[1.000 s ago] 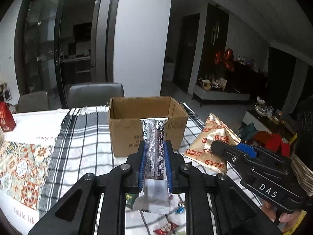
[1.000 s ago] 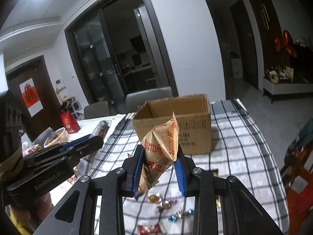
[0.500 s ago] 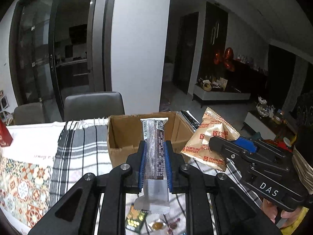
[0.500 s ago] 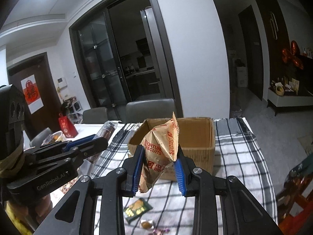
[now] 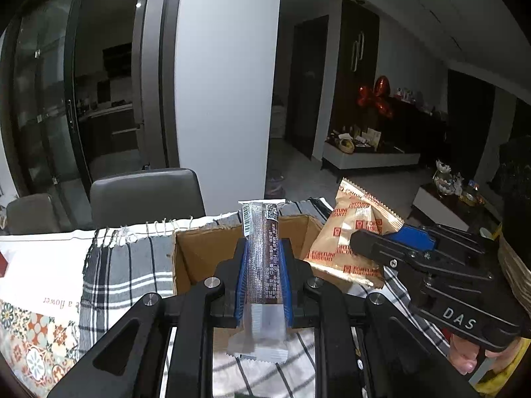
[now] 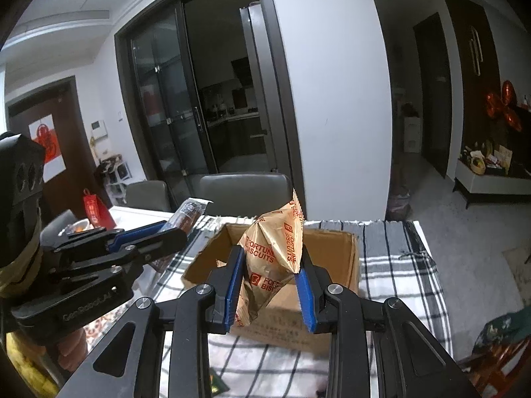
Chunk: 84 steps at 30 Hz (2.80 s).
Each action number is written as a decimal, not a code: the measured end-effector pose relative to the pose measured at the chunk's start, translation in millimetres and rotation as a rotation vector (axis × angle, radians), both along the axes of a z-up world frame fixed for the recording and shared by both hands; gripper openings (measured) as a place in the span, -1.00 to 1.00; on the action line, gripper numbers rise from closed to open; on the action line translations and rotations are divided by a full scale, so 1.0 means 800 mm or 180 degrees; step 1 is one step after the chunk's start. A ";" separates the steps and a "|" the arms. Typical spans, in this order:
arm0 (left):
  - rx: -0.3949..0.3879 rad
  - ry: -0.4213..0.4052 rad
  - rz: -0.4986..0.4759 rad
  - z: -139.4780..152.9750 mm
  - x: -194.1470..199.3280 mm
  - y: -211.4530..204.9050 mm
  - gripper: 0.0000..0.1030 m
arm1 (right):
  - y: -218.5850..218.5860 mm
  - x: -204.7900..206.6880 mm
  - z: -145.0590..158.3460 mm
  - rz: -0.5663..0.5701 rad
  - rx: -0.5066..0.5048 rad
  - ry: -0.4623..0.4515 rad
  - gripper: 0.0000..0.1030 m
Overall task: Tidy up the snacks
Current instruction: 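Carry both snacks over the box and open both tools to drop them, then withdraw both tools from the box back toward the remaining snacks, then grasp a purple candy with the left tool while the right tool grasps a blue candy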
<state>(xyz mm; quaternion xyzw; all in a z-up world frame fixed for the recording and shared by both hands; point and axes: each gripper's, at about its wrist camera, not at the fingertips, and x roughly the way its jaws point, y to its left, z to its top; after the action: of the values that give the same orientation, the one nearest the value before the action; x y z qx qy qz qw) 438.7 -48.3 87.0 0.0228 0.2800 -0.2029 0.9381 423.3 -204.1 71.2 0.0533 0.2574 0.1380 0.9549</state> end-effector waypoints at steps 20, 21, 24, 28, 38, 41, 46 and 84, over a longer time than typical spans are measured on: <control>0.0299 0.0006 0.0235 -0.032 0.023 -0.009 0.05 | -0.014 0.034 -0.036 -0.0207 -0.0135 0.0276 0.05; 0.0326 -0.0020 0.0246 -0.030 0.016 -0.010 0.06 | -0.014 0.026 -0.034 -0.0193 -0.0140 0.0268 0.05; 0.0317 -0.0045 0.0294 -0.025 -0.011 -0.004 0.06 | -0.014 0.004 -0.030 -0.0200 -0.0136 0.0212 0.05; 0.0233 -0.0144 0.0300 -0.015 -0.049 0.005 0.06 | -0.019 -0.032 -0.025 -0.0233 -0.0119 0.0129 0.05; 0.0189 -0.0280 0.0141 -0.008 -0.135 0.005 0.06 | -0.019 -0.116 -0.024 -0.0220 -0.0030 0.0021 0.05; 0.0194 -0.0298 0.0097 -0.013 -0.157 0.007 0.06 | -0.018 -0.141 -0.029 -0.0223 -0.0063 -0.0034 0.05; 0.0254 -0.0343 0.0085 -0.026 -0.190 0.010 0.06 | -0.019 -0.170 -0.034 -0.0216 -0.0114 -0.0062 0.05; 0.0636 0.0046 -0.0804 -0.180 -0.259 0.003 -0.09 | 0.014 -0.250 -0.181 -0.0260 -0.0028 0.0493 0.05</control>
<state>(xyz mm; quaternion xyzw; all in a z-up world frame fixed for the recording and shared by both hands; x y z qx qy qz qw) 231.6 -46.0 -57.2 0.1495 0.3003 -0.2906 0.8961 223.0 -193.1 -73.8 0.0700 0.3287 0.0933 0.9372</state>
